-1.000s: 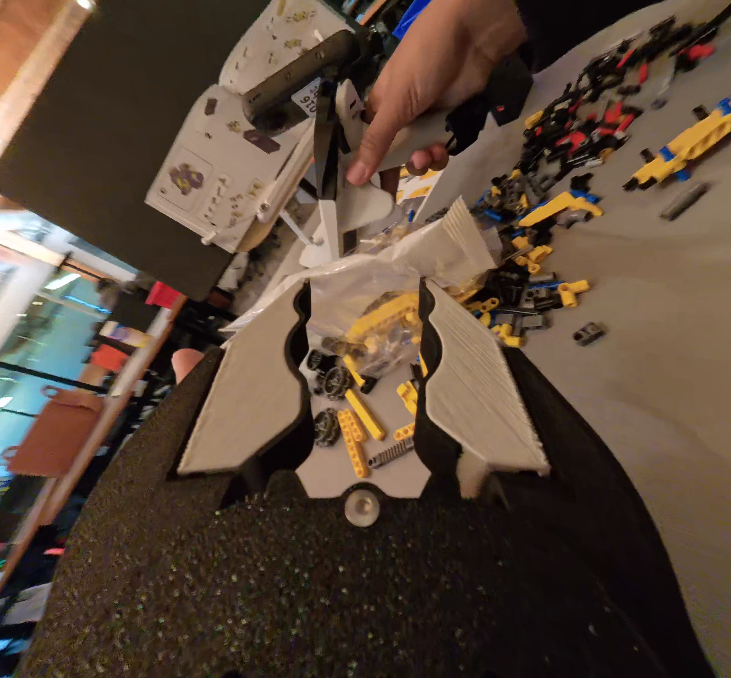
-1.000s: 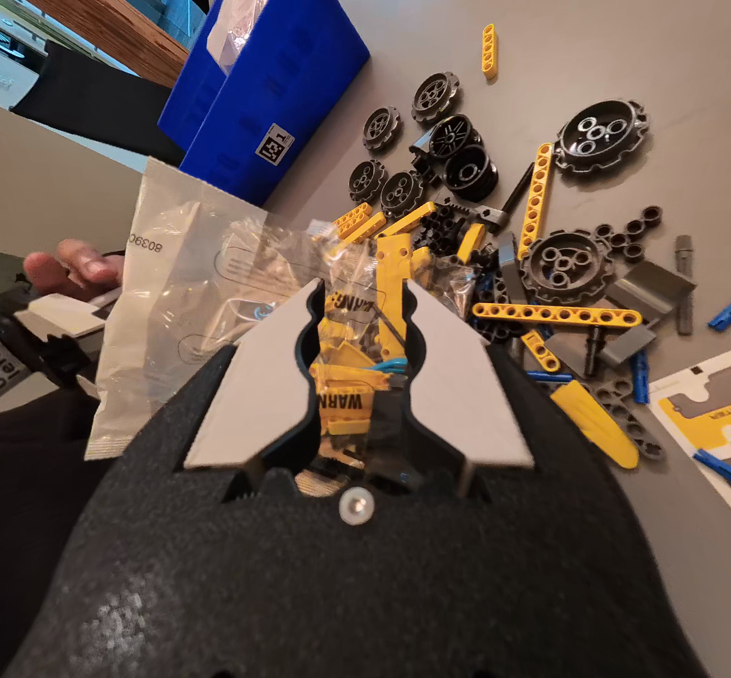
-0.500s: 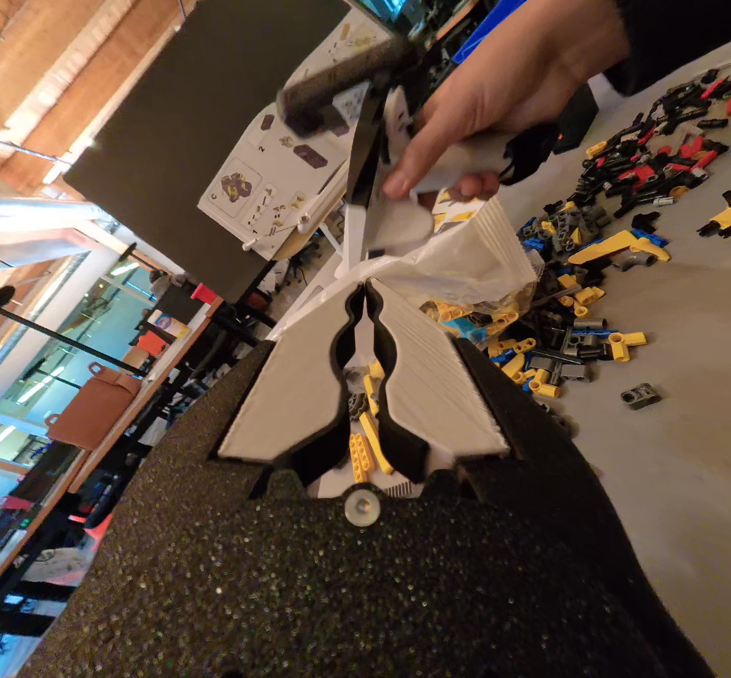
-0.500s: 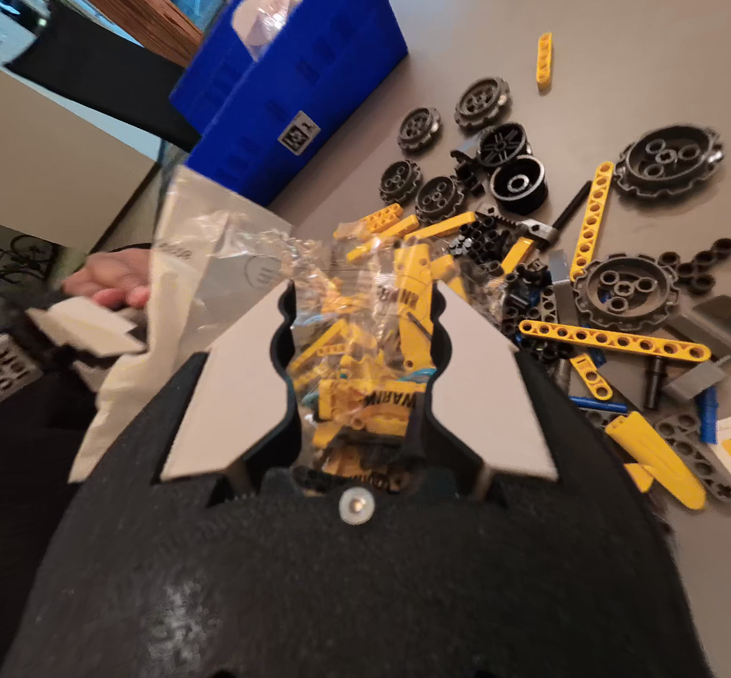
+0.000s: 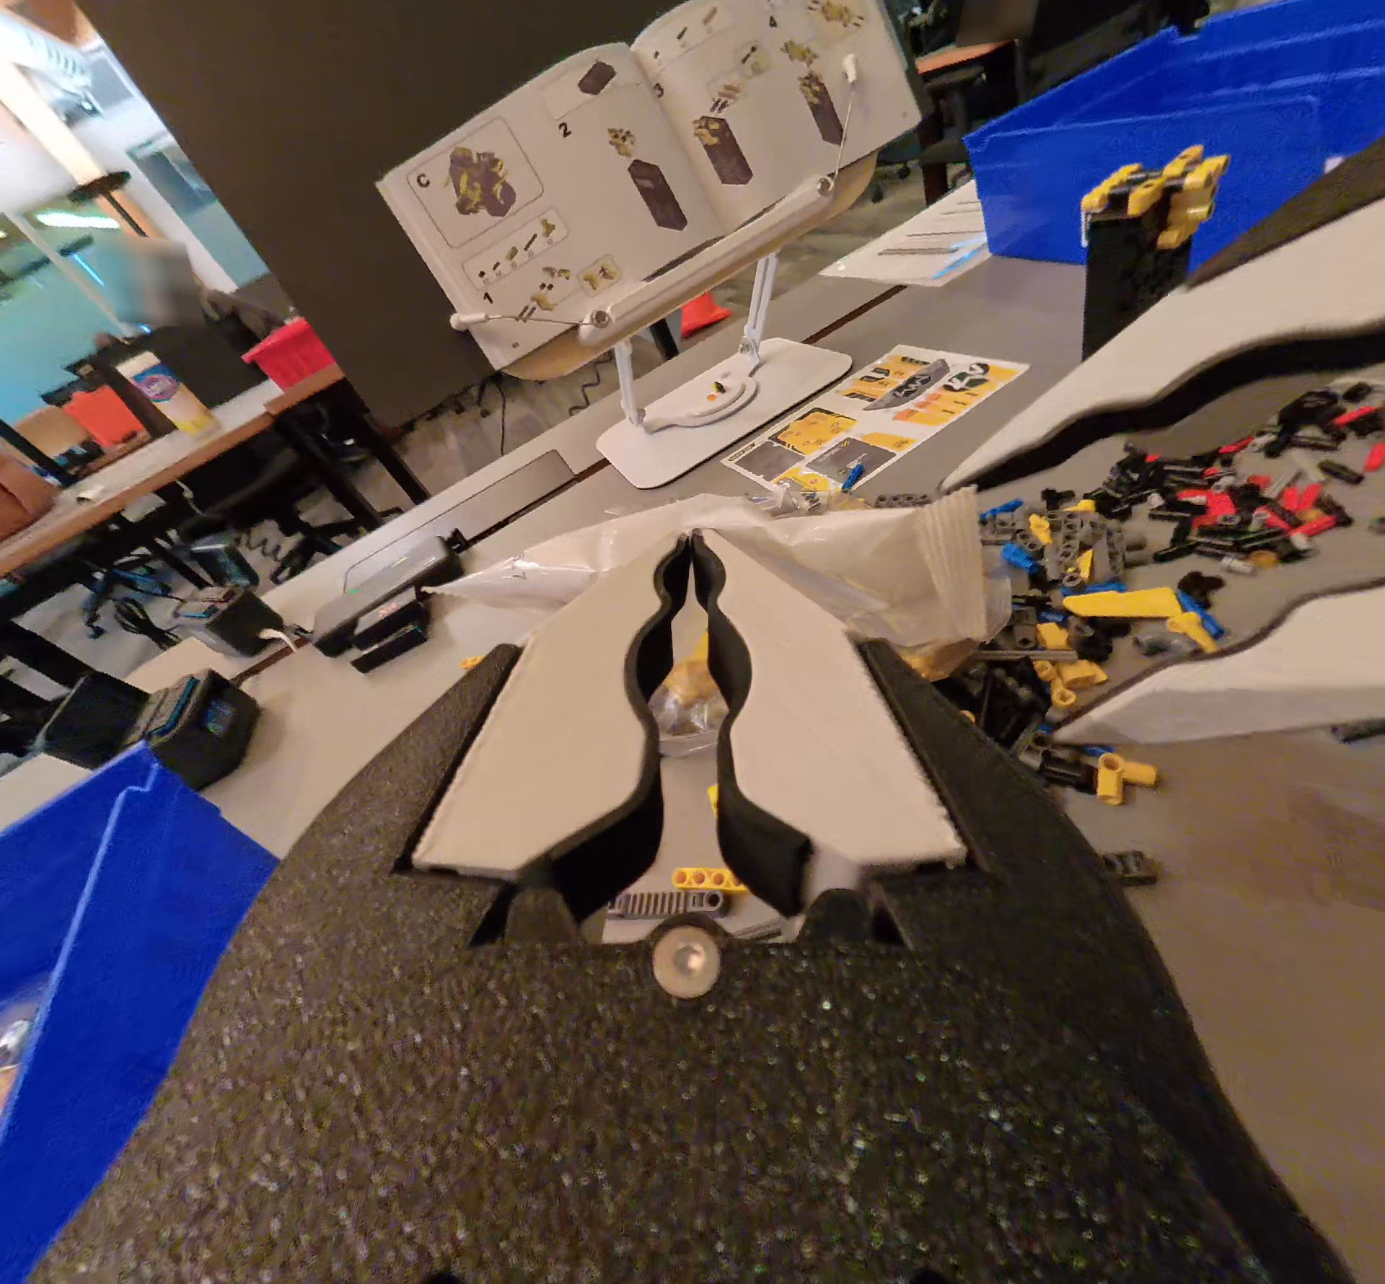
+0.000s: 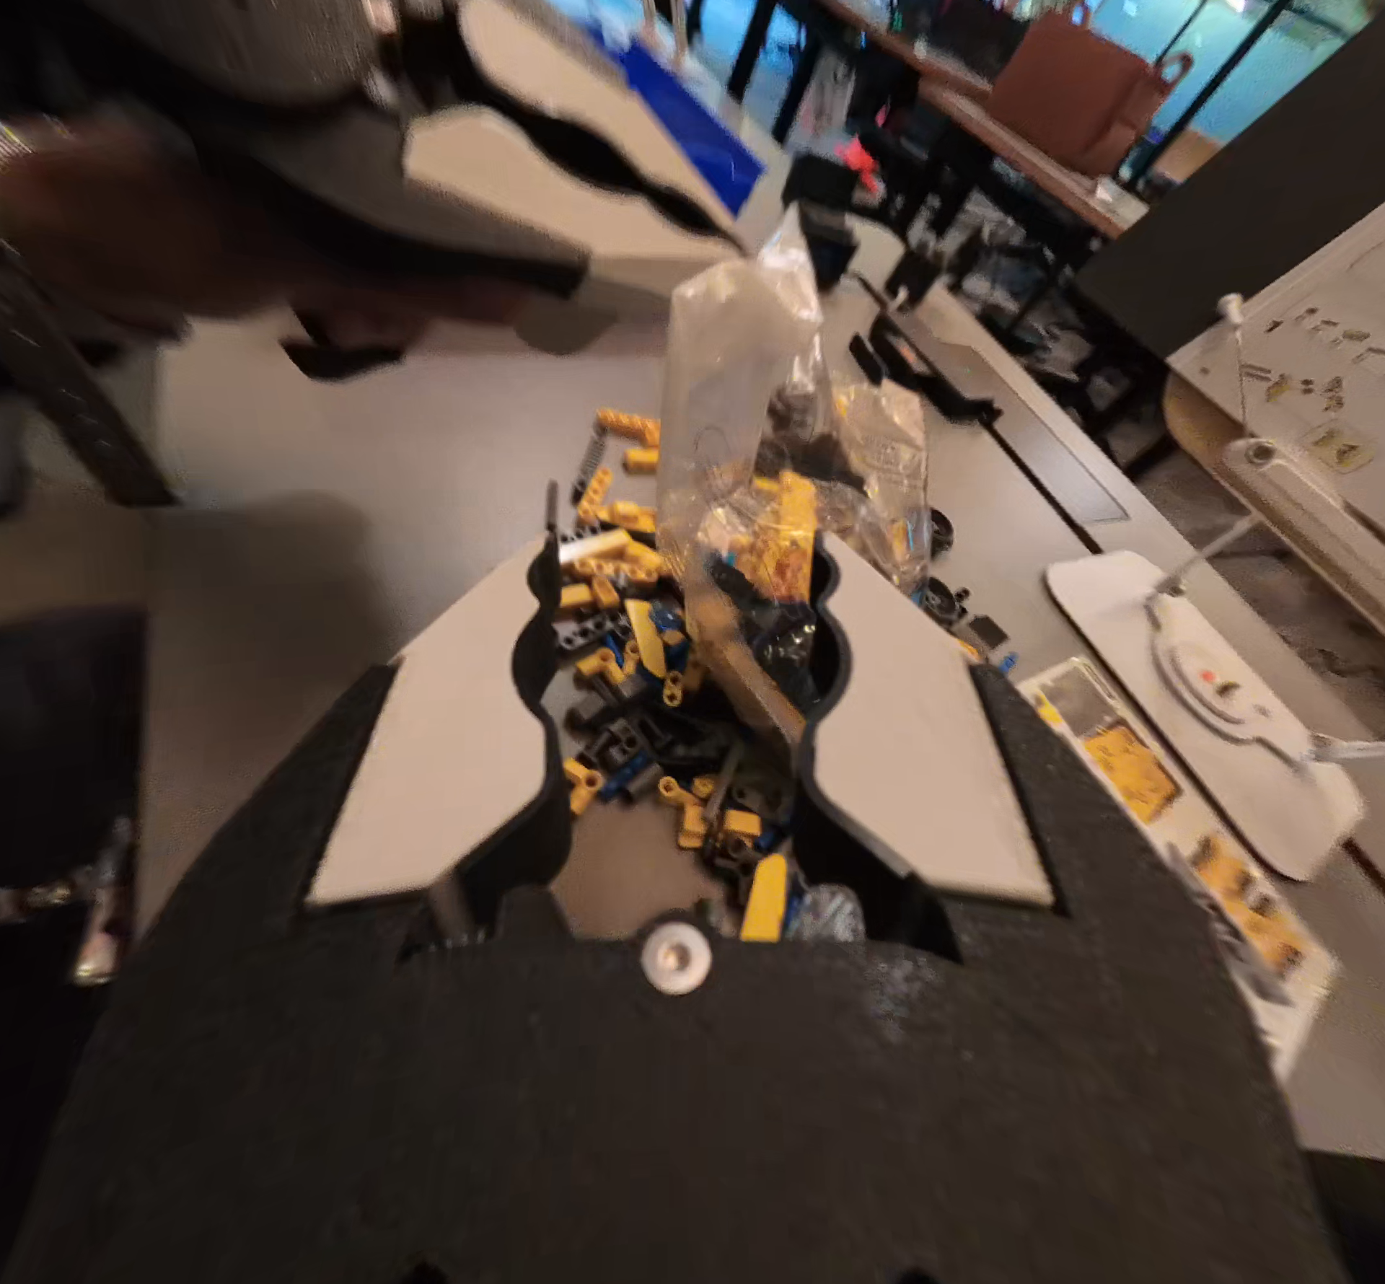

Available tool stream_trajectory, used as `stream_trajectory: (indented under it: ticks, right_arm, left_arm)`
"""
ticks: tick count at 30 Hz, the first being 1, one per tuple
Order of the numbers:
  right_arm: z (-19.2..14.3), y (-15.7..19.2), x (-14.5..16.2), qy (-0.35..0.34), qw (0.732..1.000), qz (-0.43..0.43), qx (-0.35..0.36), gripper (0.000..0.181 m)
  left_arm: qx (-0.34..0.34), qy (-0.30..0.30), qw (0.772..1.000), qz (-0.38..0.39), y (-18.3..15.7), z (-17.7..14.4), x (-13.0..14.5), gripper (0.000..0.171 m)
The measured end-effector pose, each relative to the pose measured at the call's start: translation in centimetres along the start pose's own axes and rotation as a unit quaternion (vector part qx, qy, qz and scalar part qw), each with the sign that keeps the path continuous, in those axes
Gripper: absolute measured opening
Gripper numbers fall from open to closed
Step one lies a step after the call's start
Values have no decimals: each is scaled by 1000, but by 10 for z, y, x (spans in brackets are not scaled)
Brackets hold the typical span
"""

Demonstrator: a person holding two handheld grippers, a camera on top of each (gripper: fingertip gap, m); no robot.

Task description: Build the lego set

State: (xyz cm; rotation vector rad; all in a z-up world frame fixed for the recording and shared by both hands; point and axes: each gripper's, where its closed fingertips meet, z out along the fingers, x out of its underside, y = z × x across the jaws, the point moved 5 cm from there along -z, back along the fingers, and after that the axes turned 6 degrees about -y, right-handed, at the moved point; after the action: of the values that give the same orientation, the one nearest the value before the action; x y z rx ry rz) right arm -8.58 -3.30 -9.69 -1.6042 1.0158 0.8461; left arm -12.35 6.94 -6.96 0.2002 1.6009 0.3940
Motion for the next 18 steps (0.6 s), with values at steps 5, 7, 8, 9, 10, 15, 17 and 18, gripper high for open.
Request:
stream_trajectory:
  ticks: [5,7,8,9,10,15,17,18]
  right_arm:
    - [17,-11,5,70,996,-53,-10,9]
    - [16,-23,-1,71,995,-69,-1,4]
    - [16,-29,-5,72,994,-79,-2,3]
    - [17,-35,-9,74,993,-90,-4,3]
    - [19,-40,-13,79,992,-103,-8,3]
    - [36,-67,-38,126,978,-161,-34,2]
    - [43,-76,-47,144,973,-174,-46,2]
    - [45,-81,-52,152,970,-184,-47,2]
  left_arm:
    - [-8,-3,1000,-10,5,-4,1,0]
    - [-15,-23,999,-47,10,-10,4,2]
    - [-16,-33,997,-72,13,-12,6,2]
    - [-14,-44,994,-99,16,-13,8,3]
    - [-13,-53,991,-124,19,-14,12,3]
    - [-15,-78,979,-187,32,-17,21,5]
    - [-38,-94,976,-193,42,-22,20,6]
    - [-50,-100,974,-197,47,-24,21,6]
